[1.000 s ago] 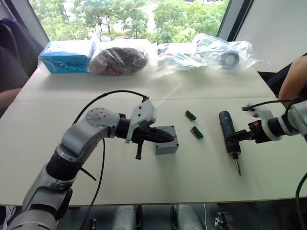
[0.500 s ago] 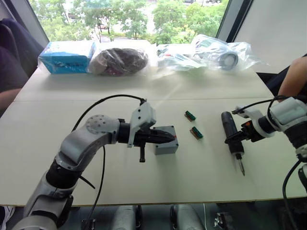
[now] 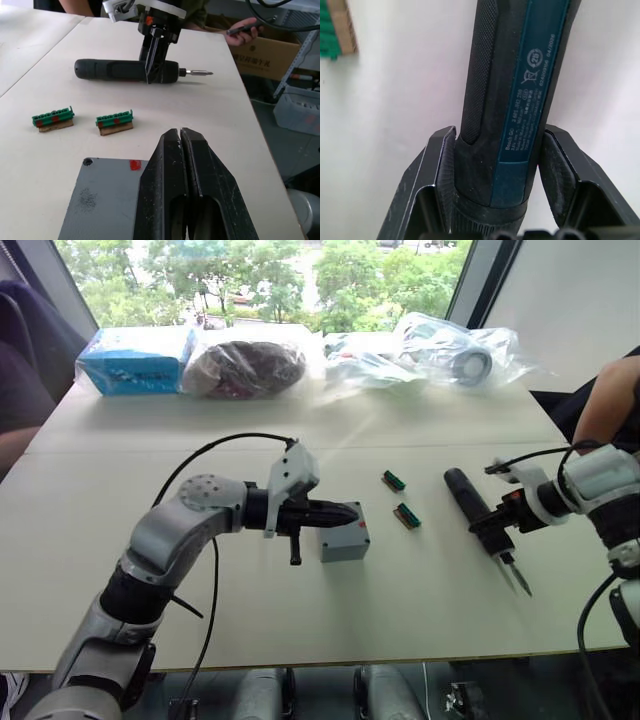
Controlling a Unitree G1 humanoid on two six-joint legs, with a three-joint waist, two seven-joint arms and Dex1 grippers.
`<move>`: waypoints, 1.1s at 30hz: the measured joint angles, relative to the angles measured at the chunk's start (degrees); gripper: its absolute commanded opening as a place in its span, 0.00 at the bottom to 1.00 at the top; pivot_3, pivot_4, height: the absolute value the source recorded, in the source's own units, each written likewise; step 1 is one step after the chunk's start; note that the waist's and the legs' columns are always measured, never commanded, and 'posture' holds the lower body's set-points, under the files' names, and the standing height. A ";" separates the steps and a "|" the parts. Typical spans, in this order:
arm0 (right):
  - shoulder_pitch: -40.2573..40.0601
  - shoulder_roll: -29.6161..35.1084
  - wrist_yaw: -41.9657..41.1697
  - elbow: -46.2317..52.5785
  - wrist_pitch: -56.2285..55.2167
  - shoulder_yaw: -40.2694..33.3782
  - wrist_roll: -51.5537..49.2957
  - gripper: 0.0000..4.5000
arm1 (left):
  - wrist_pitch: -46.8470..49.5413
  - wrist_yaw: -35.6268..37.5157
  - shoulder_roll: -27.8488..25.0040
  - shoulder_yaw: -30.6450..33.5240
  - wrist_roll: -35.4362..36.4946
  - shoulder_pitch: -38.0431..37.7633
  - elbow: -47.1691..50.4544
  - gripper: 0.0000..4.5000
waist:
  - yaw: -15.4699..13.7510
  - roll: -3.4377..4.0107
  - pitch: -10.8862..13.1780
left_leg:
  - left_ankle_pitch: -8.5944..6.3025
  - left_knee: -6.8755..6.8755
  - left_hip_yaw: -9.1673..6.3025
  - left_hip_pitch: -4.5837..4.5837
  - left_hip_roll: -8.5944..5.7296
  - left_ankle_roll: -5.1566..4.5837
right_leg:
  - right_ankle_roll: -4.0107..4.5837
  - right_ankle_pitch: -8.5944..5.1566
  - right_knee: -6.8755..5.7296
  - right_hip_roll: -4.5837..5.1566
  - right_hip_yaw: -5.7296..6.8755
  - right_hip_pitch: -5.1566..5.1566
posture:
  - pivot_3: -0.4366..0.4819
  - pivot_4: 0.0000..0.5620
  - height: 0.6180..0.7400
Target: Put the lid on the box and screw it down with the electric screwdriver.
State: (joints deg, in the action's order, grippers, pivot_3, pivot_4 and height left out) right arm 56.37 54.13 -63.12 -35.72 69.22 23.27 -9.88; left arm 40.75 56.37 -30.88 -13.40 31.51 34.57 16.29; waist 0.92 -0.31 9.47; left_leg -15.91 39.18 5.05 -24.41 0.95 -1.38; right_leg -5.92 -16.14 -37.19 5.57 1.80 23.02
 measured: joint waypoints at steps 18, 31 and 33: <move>-16.34 -38.17 33.86 56.19 -9.73 -49.03 -26.03 0.43 | -0.20 5.49 0.00 0.22 -1.58 4.52 -11.78 0.00 | -1.64 0.37 0.25 | 0.16 -0.05 -0.10 -0.41 -0.03 0.26 | -0.09 0.01 0.00 -0.05 0.08 0.30 | 0.48 0.27 1.00; -29.44 -38.56 35.57 63.43 -21.51 -37.13 -25.05 0.43 | -5.32 5.05 4.88 -5.37 -9.15 4.67 -17.74 0.00 | -1.10 0.36 0.24 | 0.15 -0.03 -0.12 -0.41 -0.02 0.24 | -0.09 0.01 -0.03 -0.15 0.04 0.35 | 0.48 0.27 1.00; -29.46 -38.43 36.09 62.79 -23.45 -36.30 -24.43 0.43 | -7.72 5.64 4.85 -6.10 -11.09 4.74 -19.23 0.00 | -1.14 0.36 0.24 | 0.15 -0.02 -0.12 -0.41 -0.02 0.24 | -0.09 0.01 -0.03 -0.15 0.04 0.35 | 0.48 0.27 1.00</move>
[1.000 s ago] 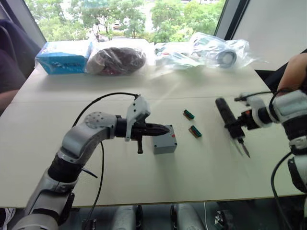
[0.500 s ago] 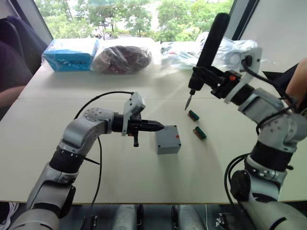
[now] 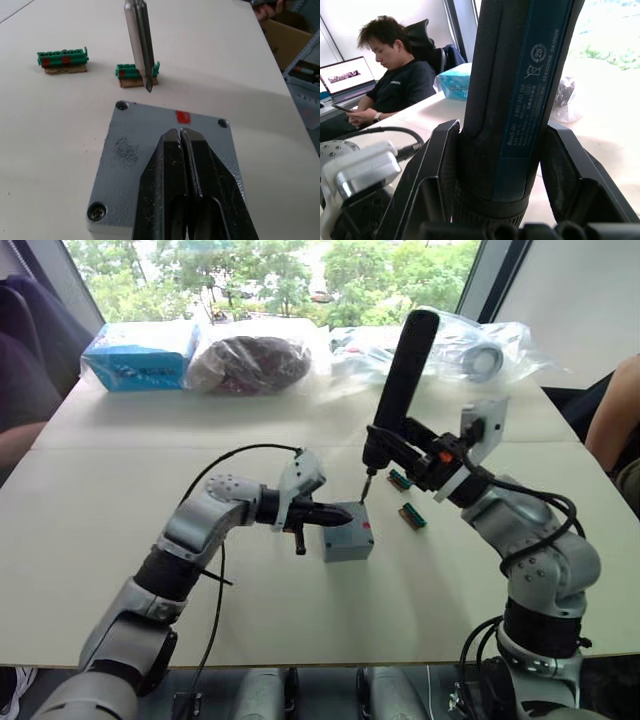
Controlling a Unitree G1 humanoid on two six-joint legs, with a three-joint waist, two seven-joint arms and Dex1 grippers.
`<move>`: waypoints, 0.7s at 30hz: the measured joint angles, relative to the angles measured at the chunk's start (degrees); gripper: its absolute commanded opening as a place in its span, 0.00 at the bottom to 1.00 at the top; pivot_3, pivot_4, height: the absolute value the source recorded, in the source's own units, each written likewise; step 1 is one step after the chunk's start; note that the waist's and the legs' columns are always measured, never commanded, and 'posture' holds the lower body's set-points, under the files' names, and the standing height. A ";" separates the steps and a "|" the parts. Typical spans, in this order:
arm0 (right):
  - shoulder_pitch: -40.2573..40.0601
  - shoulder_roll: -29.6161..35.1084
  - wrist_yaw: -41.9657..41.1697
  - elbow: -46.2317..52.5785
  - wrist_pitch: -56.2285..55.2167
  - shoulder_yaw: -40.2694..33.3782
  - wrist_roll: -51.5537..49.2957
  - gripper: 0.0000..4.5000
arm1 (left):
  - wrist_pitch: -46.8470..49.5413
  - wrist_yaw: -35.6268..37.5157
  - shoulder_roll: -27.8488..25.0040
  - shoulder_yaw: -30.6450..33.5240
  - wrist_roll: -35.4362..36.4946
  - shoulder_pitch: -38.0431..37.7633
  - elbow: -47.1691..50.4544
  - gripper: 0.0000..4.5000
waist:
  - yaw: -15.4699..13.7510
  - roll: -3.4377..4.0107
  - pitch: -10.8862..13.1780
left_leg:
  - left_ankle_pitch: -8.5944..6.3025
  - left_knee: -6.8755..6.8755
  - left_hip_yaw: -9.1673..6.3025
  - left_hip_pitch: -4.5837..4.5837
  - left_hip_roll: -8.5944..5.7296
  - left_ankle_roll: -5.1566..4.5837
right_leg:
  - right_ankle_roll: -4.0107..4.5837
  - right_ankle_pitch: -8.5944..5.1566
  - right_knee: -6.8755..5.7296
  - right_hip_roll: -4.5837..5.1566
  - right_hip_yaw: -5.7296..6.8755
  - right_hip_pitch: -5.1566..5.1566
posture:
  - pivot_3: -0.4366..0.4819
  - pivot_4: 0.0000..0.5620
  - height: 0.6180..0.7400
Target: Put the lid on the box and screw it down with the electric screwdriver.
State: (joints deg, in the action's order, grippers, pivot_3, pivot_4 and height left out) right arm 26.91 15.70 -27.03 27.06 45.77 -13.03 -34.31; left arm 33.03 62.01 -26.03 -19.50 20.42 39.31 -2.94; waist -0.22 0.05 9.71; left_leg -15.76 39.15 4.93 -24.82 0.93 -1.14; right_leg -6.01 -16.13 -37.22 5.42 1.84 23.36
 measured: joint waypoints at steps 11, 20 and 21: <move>-3.44 1.35 0.69 -3.40 -7.58 3.92 4.07 0.43 | -5.11 0.12 1.43 -0.17 -4.32 1.20 -2.95 0.00 | -0.29 -0.01 -0.01 | 0.00 0.02 -0.02 0.01 0.01 -0.01 | 0.00 0.00 -0.01 0.01 0.01 -0.03 | 0.48 0.27 1.00; -3.99 0.84 2.18 -3.83 -10.85 6.10 4.95 0.43 | -4.79 0.46 1.37 0.03 -4.79 1.08 -2.57 0.00 | -0.26 -0.01 -0.01 | 0.00 0.02 -0.02 0.02 0.02 -0.01 | 0.00 0.00 -0.02 0.01 0.01 -0.03 | 0.48 0.27 1.00; -3.99 0.74 2.54 -4.00 -11.02 6.24 4.95 0.43 | -4.78 0.48 1.35 0.06 -4.81 1.08 -2.57 0.00 | -0.26 -0.01 -0.01 | 0.00 0.02 -0.02 0.02 0.02 -0.01 | 0.00 0.00 -0.02 0.01 0.01 -0.03 | 0.48 0.27 1.00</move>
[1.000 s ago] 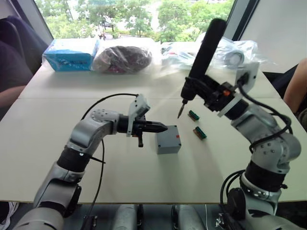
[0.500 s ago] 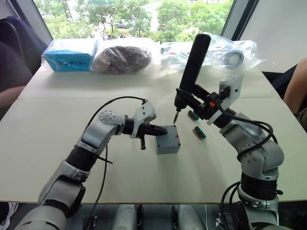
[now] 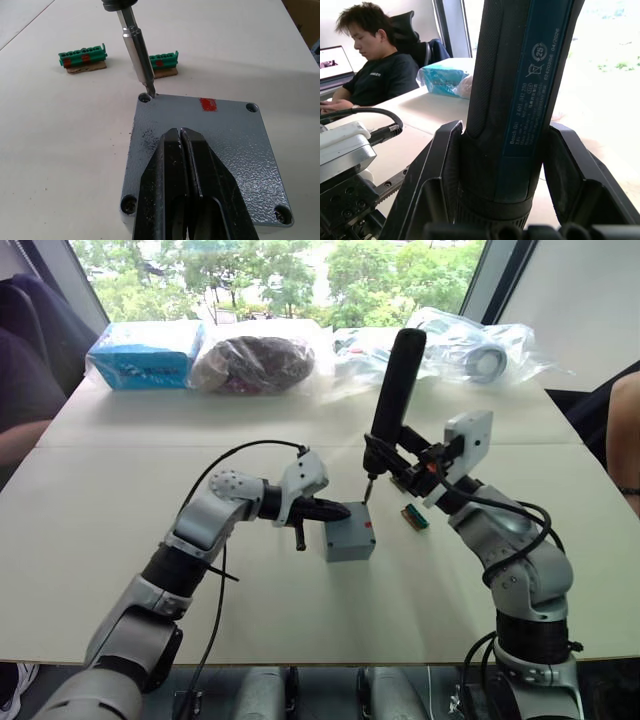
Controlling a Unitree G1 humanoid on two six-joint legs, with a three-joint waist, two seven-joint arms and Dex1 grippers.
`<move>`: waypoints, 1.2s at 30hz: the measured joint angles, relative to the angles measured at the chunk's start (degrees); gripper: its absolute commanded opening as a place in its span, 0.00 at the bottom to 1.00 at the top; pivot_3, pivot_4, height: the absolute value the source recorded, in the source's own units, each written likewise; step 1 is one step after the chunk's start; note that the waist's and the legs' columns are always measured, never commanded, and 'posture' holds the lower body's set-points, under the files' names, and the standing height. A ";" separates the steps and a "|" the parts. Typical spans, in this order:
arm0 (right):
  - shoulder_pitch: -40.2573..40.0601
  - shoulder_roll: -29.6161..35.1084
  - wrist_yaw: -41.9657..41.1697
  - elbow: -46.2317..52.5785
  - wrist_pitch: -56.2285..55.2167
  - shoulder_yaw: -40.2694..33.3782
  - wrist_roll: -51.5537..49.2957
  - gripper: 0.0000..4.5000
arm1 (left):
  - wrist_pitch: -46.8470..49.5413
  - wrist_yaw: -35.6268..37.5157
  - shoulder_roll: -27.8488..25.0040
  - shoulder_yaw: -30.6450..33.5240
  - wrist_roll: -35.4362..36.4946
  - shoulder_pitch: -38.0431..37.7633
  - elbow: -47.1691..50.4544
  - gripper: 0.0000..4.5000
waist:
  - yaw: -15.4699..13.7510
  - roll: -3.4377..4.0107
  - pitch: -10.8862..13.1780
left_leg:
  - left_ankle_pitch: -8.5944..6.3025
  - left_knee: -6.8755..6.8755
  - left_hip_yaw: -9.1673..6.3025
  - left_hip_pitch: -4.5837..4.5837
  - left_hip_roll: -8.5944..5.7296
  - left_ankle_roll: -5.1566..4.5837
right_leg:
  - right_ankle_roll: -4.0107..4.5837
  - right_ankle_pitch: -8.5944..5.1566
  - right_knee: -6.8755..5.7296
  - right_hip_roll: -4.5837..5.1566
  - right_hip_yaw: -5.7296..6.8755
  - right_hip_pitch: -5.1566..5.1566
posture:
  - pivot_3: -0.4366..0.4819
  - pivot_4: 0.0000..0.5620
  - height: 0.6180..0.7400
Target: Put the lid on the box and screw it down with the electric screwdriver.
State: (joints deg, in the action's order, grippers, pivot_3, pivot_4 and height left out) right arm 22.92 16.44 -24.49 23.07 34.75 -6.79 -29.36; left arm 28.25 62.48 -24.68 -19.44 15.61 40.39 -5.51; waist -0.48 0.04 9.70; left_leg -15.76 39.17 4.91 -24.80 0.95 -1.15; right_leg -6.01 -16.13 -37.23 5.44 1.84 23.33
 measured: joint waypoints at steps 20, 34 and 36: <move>-6.97 1.58 -0.69 1.66 -9.80 4.05 4.57 0.43 | 0.27 -0.07 -0.41 0.21 -0.17 -1.43 1.11 0.00 | -0.05 -0.15 -0.15 | -0.17 -0.02 -0.02 0.50 0.02 -0.28 | 0.00 -0.02 0.09 0.00 0.01 -0.54 | 0.48 0.27 1.00; -7.09 2.50 -1.16 0.02 -11.26 6.81 7.11 0.43 | 0.26 -0.22 0.01 0.00 -1.38 -1.95 1.11 0.00 | 0.16 -0.55 -0.55 | -0.26 -0.07 -0.03 1.09 0.06 -0.42 | 0.03 -0.04 0.09 0.02 0.00 -1.06 | 0.48 0.27 1.00; -6.63 2.02 -1.14 -0.85 -11.47 6.80 7.11 0.43 | 0.25 -0.25 0.03 0.00 -1.40 -1.98 1.10 0.00 | 0.15 -0.57 -0.57 | -0.26 -0.08 -0.04 1.10 0.06 -0.42 | 0.03 -0.04 0.09 0.02 0.00 -1.07 | 0.48 0.27 1.00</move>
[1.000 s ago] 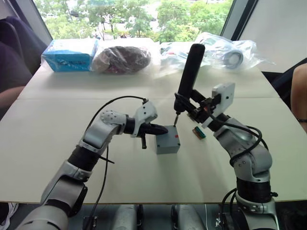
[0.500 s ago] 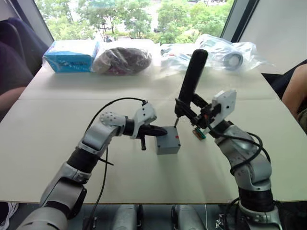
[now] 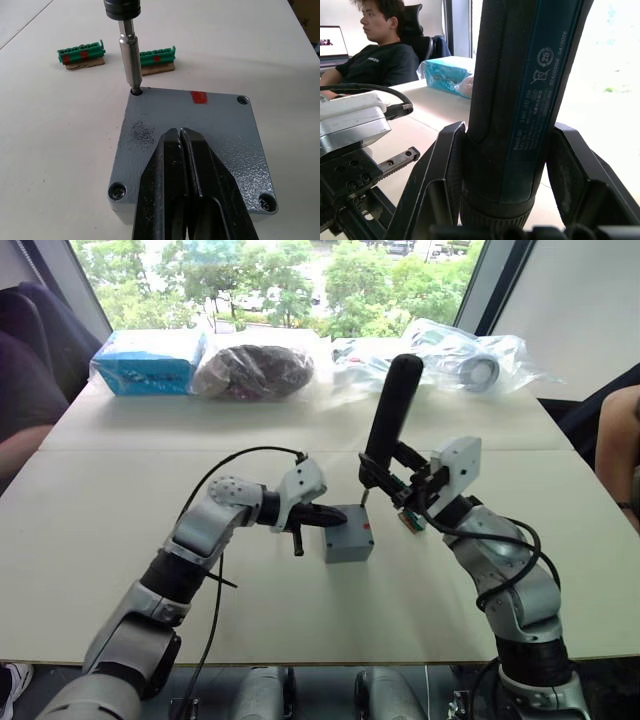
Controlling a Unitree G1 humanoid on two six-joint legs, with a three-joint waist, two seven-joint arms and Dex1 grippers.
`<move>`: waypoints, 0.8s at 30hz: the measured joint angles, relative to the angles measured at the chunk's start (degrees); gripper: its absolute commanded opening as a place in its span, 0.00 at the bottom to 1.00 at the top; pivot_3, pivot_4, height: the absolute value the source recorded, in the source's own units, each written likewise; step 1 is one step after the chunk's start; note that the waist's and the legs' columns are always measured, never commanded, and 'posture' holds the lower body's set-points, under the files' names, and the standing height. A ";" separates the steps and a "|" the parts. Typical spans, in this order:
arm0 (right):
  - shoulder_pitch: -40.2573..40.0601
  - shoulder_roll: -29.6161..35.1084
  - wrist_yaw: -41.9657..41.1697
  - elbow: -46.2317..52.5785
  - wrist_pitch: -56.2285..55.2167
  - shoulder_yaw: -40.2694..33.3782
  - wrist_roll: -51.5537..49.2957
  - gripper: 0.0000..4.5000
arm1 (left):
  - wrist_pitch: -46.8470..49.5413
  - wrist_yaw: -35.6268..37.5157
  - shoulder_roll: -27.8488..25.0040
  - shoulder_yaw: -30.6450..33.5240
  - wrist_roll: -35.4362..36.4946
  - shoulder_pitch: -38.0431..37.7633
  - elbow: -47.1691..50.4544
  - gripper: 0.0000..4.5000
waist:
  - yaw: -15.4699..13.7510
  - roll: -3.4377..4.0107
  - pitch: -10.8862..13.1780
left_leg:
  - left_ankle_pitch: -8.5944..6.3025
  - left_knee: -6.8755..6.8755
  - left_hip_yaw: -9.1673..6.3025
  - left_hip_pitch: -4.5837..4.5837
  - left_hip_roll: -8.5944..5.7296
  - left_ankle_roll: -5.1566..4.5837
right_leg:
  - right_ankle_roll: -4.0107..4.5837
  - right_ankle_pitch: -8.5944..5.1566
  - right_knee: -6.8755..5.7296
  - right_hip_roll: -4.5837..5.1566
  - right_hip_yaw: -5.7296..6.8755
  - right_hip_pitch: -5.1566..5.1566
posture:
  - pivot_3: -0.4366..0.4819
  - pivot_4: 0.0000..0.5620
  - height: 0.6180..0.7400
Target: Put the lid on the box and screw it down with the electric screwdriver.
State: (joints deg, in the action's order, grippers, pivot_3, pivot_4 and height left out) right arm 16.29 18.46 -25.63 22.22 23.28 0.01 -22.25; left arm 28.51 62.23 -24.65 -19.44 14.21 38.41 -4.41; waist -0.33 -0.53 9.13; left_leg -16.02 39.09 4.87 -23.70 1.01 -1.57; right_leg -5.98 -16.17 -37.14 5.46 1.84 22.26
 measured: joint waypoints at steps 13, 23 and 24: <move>-0.01 -1.60 0.74 -0.59 -0.04 -0.03 0.13 0.43 | -0.27 0.02 0.01 0.01 -0.17 -0.14 -0.19 0.00 | 0.04 -0.04 -0.13 | -0.01 -0.04 0.00 0.02 0.01 -0.01 | 0.04 -0.02 0.01 0.05 0.00 0.00 | 0.48 0.27 1.00; -0.11 -1.67 0.75 -0.58 -0.10 -0.04 0.13 0.43 | -0.38 0.02 0.15 0.02 -0.42 -0.13 -0.43 0.00 | 0.07 -0.04 -0.17 | -0.02 -0.08 0.00 0.04 0.01 -0.02 | 0.08 -0.04 0.03 0.10 0.00 -0.01 | 0.48 0.27 1.00; -0.11 -1.67 0.75 -0.58 -0.10 -0.05 0.13 0.43 | -0.38 0.02 0.16 0.02 -0.45 -0.13 -0.43 0.00 | 0.07 -0.04 -0.17 | -0.02 -0.08 0.00 0.04 0.01 -0.02 | 0.09 -0.05 0.03 0.11 0.01 -0.01 | 0.48 0.27 1.00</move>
State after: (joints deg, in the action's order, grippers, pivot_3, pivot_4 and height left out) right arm 16.18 16.79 -24.89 21.64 23.19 -0.04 -22.12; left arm 28.12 62.25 -24.50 -19.42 13.76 38.27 -4.84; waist -0.26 -0.57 8.96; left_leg -16.05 39.01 4.87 -23.66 1.02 -1.59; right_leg -5.89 -16.22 -37.12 5.57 1.85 22.25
